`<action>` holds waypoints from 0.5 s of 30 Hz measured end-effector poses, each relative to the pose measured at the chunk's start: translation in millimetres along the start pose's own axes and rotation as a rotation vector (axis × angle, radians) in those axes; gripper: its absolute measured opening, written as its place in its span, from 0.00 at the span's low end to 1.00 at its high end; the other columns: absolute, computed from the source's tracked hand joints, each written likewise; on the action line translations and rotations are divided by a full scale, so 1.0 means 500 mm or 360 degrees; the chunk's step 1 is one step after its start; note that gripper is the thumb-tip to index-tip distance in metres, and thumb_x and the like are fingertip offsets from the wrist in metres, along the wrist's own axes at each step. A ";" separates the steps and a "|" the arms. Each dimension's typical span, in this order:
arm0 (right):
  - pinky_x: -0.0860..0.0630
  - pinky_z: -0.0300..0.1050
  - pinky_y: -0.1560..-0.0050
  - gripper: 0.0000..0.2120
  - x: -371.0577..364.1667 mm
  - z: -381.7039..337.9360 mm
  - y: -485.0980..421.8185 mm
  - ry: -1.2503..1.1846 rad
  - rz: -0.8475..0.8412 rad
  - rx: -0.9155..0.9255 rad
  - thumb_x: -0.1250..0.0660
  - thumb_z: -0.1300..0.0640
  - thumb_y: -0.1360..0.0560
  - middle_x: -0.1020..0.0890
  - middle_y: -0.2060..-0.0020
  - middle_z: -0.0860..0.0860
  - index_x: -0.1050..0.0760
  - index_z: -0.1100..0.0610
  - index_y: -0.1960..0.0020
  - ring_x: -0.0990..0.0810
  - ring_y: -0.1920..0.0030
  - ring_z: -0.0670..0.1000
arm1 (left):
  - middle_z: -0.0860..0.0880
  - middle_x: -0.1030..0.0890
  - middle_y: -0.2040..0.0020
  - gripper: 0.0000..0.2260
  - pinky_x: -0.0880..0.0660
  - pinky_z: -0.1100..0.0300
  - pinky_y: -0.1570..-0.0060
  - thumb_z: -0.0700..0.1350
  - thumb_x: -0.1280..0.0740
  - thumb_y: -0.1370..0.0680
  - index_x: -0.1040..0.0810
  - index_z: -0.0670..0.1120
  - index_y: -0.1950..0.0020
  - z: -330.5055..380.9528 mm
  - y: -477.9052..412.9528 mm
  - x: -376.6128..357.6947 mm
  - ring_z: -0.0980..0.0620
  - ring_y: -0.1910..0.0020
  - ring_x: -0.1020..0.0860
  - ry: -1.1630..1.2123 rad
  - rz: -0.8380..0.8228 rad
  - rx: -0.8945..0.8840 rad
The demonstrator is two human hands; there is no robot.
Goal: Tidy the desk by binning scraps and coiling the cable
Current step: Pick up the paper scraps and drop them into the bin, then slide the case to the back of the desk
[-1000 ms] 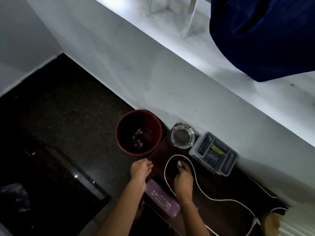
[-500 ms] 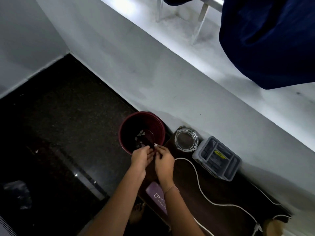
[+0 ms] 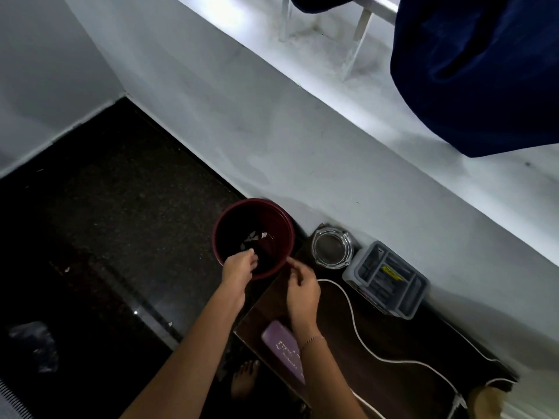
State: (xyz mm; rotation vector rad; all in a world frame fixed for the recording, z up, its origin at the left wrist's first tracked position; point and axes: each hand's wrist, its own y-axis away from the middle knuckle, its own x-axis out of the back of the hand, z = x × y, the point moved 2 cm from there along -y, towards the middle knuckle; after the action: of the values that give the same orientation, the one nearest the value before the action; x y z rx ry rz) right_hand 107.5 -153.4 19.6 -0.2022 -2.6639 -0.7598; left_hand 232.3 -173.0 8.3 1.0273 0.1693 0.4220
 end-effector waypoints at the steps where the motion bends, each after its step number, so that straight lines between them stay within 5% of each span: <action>1: 0.28 0.31 0.47 0.16 0.014 0.025 0.014 0.0012 0.0061 -0.0043 0.42 0.68 0.23 0.22 0.42 0.53 0.23 0.54 0.43 0.23 0.46 0.48 | 0.43 0.22 0.43 0.12 0.31 0.55 0.44 0.44 0.41 0.22 0.23 0.41 0.44 -0.024 0.001 0.003 0.47 0.42 0.24 -0.0123 0.0018 0.0005; 3: 0.32 0.26 0.54 0.16 0.043 0.077 0.046 0.0052 0.0205 -0.0129 0.42 0.68 0.23 0.23 0.44 0.52 0.22 0.54 0.45 0.23 0.49 0.47 | 0.44 0.21 0.50 0.08 0.31 0.55 0.50 0.44 0.40 0.23 0.22 0.44 0.55 -0.069 0.013 0.004 0.48 0.50 0.24 -0.0409 0.0062 -0.0027; 7: 0.28 0.44 0.43 0.16 0.099 0.172 0.107 0.0179 0.0485 -0.0339 0.41 0.71 0.26 0.24 0.45 0.56 0.21 0.58 0.45 0.23 0.44 0.56 | 0.44 0.19 0.47 0.12 0.32 0.59 0.55 0.45 0.41 0.22 0.20 0.43 0.45 -0.142 0.048 -0.013 0.47 0.50 0.23 -0.1111 0.0096 -0.0114; 11: 0.33 0.56 0.38 0.15 0.140 0.245 0.159 0.0290 0.0656 -0.0606 0.37 0.73 0.29 0.26 0.45 0.67 0.23 0.66 0.45 0.27 0.43 0.67 | 0.44 0.21 0.40 0.14 0.28 0.54 0.44 0.45 0.43 0.22 0.23 0.45 0.39 -0.181 0.076 -0.029 0.46 0.41 0.24 -0.1547 0.0112 -0.0212; 15: 0.37 0.53 0.35 0.14 0.145 0.299 0.201 0.0164 0.0473 -0.0908 0.34 0.67 0.28 0.29 0.41 0.68 0.27 0.68 0.42 0.29 0.39 0.66 | 0.43 0.26 0.35 0.17 0.30 0.52 0.40 0.44 0.44 0.22 0.28 0.45 0.34 -0.205 0.101 -0.038 0.44 0.37 0.27 -0.1849 0.0221 -0.0323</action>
State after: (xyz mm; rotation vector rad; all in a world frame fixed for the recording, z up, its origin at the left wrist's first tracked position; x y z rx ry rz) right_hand 18.4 13.9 -22.3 -0.6648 -2.1874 -1.3597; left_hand 168.1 -77.0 -1.9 0.9458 -0.9679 -0.0814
